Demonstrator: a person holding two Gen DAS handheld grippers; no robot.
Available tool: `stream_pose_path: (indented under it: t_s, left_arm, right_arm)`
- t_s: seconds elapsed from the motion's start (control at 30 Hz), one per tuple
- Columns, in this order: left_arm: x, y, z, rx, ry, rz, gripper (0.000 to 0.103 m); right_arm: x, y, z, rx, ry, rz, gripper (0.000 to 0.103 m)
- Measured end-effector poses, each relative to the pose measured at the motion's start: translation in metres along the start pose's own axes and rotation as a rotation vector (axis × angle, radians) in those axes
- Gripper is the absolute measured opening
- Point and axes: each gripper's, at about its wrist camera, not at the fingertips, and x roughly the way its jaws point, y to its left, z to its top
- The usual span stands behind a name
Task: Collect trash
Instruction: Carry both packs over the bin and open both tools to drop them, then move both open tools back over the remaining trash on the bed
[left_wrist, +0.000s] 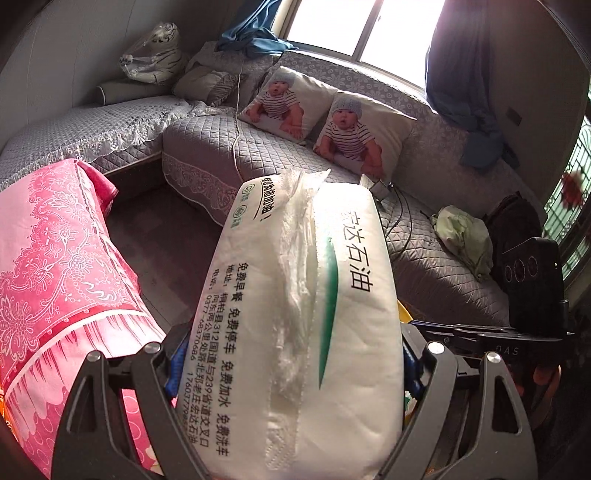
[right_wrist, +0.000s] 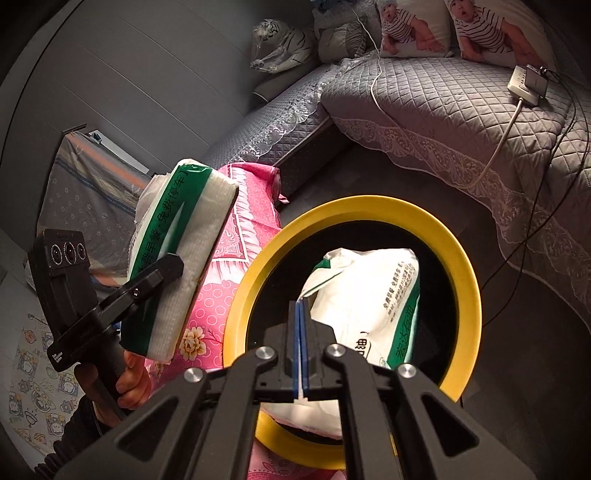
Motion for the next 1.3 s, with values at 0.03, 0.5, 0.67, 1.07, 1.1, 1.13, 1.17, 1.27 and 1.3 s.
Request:
stream_pose_path:
  t_s: [0.03, 0.5, 0.67, 1.07, 1.1, 1.13, 1.17, 1.27, 1.3]
  left_arm:
    - [0.002, -0.002, -0.001, -0.003, 0.001, -0.002, 0.081]
    - [-0.03, 0.006, 0.005, -0.069, -0.082, -0.033, 0.084]
    - [-0.087, 0.012, 0.003, -0.067, -0.191, -0.013, 0.084]
    - [-0.314, 0.101, -0.052, -0.144, -0.548, 0.33, 0.089]
    - [-0.328, 0.108, -0.061, -0.15, -0.558, 0.374, 0.089]
    - [-0.34, 0.117, -0.07, -0.159, -0.563, 0.413, 0.089]
    - [-0.351, 0.126, -0.079, -0.172, -0.563, 0.444, 0.09]
    - [-0.37, 0.158, -0.104, -0.213, -0.52, 0.499, 0.091]
    - [-0.373, 0.167, -0.113, -0.224, -0.501, 0.518, 0.092]
  right_arm:
    - [0.001, -0.002, 0.0, 0.004, 0.0, -0.005, 0.001]
    - [-0.016, -0.017, 0.002, 0.076, -0.046, -0.009, 0.001]
    - [-0.035, -0.005, -0.005, 0.047, -0.083, -0.001, 0.001]
    - [-0.032, 0.071, -0.016, -0.132, -0.069, 0.06, 0.001]
    - [-0.028, 0.079, -0.017, -0.148, -0.06, 0.064, 0.001]
    - [-0.024, 0.087, -0.018, -0.166, -0.049, 0.069, 0.001]
    - [-0.019, 0.094, -0.019, -0.182, -0.038, 0.075, 0.001]
    - [-0.003, 0.118, -0.023, -0.219, 0.001, 0.096, 0.001]
    - [0.002, 0.126, -0.025, -0.232, 0.012, 0.102, 0.001]
